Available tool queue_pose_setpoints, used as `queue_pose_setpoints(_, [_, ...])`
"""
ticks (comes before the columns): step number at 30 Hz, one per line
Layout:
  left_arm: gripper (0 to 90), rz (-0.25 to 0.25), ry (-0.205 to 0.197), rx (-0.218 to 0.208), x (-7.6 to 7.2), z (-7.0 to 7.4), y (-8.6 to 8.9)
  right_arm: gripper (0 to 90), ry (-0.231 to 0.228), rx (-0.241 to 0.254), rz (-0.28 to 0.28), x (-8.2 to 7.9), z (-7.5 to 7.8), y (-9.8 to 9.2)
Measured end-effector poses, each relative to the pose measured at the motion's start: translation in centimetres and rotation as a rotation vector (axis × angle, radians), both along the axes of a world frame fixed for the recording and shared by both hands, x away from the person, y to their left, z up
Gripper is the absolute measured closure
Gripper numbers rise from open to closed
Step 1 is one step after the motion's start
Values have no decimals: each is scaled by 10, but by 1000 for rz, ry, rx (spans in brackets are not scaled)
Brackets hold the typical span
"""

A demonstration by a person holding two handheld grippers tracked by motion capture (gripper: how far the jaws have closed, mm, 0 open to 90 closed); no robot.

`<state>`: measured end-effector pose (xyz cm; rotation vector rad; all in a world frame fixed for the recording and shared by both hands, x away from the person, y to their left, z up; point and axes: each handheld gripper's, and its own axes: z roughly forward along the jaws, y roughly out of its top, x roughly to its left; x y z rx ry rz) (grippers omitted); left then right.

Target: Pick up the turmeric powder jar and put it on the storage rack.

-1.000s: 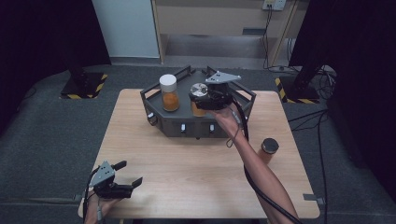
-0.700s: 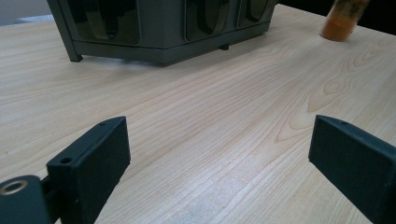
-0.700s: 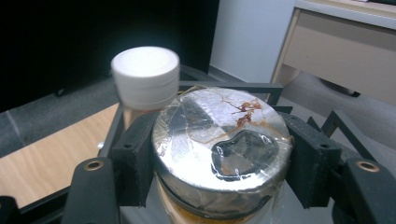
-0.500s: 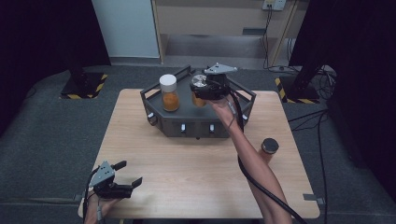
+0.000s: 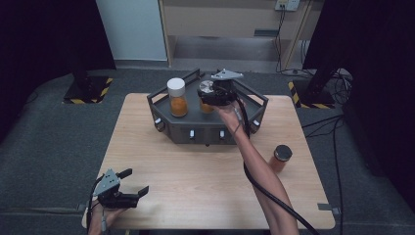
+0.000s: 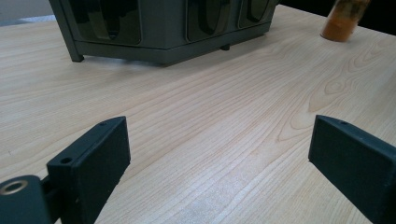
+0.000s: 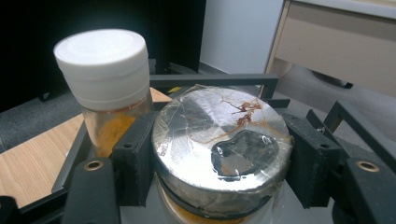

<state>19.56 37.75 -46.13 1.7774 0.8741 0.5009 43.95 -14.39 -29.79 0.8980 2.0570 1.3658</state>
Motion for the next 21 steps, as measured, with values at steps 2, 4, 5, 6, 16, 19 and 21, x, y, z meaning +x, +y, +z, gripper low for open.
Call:
queue_pose_setpoints(2, [47,-1,0,0,0,0,0,345,0,-6,-2,1,-2,1])
queue_pose_setpoints(4, [47,-1,0,1,0,0,0,345,7,-1,0,3,-4,1])
queue_pose_setpoints(5, [47,-1,0,0,0,0,0,345,9,-1,-3,2,-5,2])
queue_pose_setpoints(6, [47,0,0,1,0,0,0,345,8,-4,-3,3,-6,3])
queue_pose_setpoints(16, [48,1,0,0,0,0,1,344,27,3,-10,8,-14,4])
queue_pose_setpoints(19, [48,1,0,0,0,0,1,345,35,9,-18,9,-15,3])
queue_pose_setpoints(21, [48,0,0,1,0,0,1,344,38,11,-23,10,-16,2])
